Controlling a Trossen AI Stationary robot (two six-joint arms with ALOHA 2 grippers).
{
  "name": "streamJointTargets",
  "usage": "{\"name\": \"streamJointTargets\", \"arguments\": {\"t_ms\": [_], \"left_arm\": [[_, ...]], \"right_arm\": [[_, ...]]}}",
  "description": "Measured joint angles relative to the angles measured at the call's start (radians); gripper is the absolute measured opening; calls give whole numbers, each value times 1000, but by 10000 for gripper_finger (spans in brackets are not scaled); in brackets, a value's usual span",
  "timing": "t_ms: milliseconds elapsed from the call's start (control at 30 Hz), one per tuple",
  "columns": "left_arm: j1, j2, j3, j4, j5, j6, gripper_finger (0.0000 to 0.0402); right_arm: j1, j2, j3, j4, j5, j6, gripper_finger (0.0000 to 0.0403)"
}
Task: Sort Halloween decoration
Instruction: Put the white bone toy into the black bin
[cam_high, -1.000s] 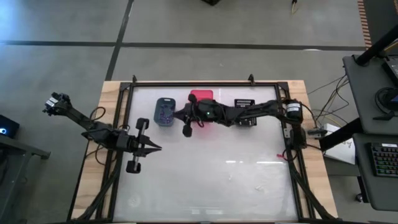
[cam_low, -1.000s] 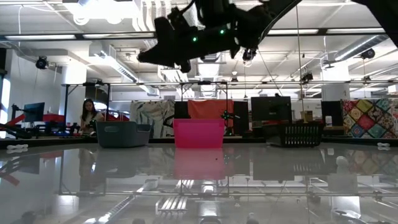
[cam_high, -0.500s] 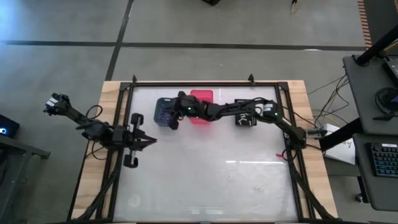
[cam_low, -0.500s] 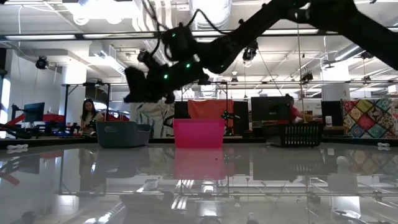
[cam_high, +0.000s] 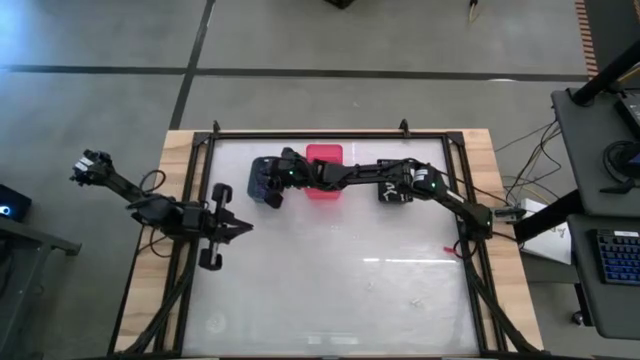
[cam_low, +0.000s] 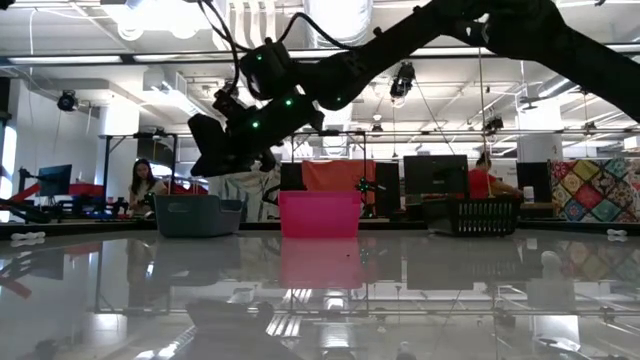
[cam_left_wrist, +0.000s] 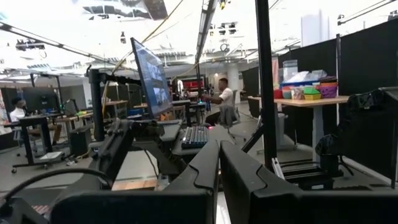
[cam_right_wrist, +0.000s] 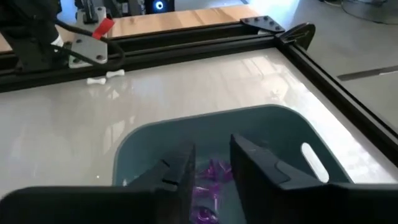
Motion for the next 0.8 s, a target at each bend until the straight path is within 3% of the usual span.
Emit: {"name": "streamJointTargets", "arguments": {"t_ms": [167, 267, 600, 800], "left_arm": [[0, 8, 0, 0, 0, -17, 0], [0, 12, 0, -2, 0, -30, 0], [0, 92, 0, 3, 0, -74, 0], [0, 143, 0, 65, 0, -73, 0]], "right_arm": [[3, -36, -1, -68, -1, -2, 126], [12, -87, -2, -196, -1, -6, 135], [140, -319, -67, -729, -61, -19, 120], [267, -466, -218, -852, -61, 48, 115]]}}
